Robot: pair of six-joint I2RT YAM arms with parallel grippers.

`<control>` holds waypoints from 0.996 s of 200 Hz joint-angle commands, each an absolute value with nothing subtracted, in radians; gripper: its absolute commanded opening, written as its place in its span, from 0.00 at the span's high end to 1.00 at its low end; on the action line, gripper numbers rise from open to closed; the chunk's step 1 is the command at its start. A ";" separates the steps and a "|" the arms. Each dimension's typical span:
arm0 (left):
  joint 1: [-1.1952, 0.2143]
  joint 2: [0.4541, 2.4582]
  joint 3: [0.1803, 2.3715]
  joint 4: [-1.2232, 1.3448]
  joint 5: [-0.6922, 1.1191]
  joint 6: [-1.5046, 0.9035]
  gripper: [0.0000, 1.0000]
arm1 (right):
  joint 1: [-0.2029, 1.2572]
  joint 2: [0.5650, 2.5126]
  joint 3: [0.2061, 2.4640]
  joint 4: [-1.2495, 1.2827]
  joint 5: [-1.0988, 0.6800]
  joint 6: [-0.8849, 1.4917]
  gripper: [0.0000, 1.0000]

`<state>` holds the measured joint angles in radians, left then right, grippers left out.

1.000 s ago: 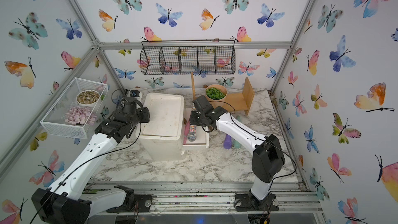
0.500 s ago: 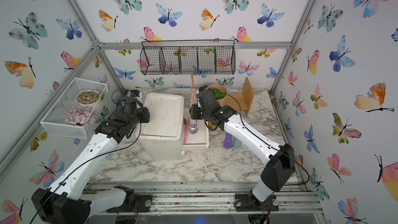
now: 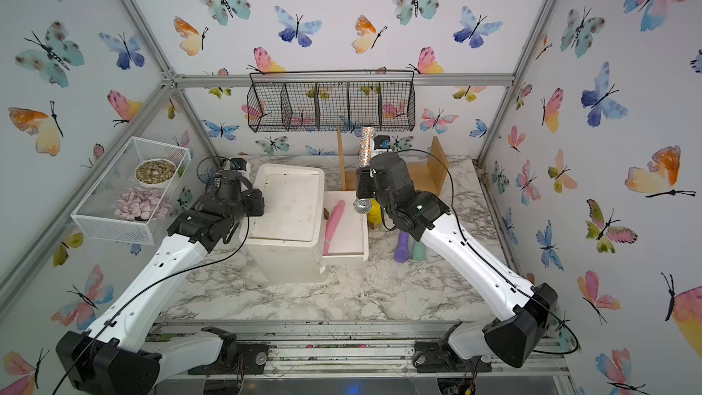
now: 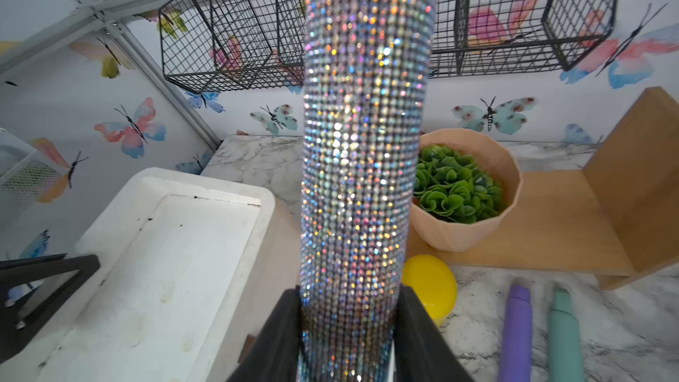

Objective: Take the microphone out of the drawer
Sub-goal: Place the microphone at the center of the board.

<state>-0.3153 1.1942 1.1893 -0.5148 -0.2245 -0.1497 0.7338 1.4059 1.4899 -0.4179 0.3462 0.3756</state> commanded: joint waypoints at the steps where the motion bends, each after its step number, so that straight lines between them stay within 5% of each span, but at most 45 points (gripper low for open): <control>1: -0.311 1.205 1.178 -0.549 -0.265 -0.149 1.00 | 0.724 1.374 1.466 -0.445 0.500 0.299 0.86; 72: -0.311 1.219 1.180 -0.549 -0.264 -0.147 1.00 | 0.578 1.336 1.322 -0.474 0.514 0.271 0.86; 199: -0.311 1.233 1.183 -0.547 -0.264 -0.133 1.00 | 0.119 1.390 1.000 -0.388 0.112 0.295 0.83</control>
<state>-0.3153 1.2064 1.1984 -0.5209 -0.2302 -0.1463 0.1555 1.3514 1.0042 -0.4271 0.2138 0.3275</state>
